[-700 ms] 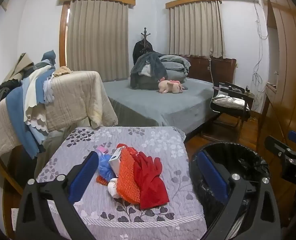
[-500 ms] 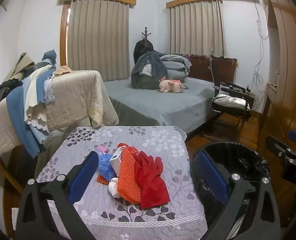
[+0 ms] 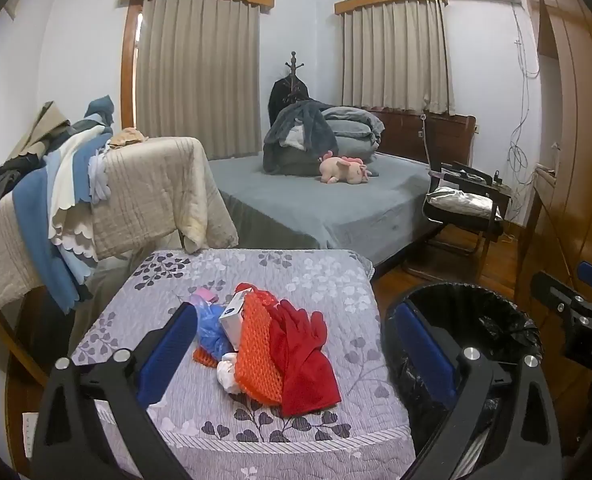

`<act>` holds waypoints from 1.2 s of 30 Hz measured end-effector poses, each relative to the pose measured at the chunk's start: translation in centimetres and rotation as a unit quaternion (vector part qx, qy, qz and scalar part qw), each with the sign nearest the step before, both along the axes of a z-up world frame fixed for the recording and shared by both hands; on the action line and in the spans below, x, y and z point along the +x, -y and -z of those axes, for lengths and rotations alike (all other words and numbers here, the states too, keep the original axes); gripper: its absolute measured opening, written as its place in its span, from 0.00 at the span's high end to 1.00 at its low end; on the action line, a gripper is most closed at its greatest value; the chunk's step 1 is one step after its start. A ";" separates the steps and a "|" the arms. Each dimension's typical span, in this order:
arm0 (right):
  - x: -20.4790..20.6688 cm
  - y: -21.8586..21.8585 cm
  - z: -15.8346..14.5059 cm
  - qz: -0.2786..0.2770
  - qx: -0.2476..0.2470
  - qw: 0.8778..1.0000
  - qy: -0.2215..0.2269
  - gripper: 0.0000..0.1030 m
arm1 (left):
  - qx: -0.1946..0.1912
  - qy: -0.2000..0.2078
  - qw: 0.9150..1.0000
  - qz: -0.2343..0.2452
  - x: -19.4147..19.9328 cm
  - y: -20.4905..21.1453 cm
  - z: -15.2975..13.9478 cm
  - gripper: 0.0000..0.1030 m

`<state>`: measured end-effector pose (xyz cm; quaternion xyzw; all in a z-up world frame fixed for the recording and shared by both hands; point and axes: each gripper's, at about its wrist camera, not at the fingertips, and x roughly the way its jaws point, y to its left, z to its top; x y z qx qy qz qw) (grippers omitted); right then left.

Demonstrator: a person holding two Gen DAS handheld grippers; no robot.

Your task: Collect trash

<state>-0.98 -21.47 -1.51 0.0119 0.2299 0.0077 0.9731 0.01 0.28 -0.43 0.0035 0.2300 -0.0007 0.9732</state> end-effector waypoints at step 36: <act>0.2 -0.1 0.0 -0.001 0.000 1.000 -0.004 0.05 | -0.001 -0.003 1.000 0.000 -0.3 -0.5 0.1 0.06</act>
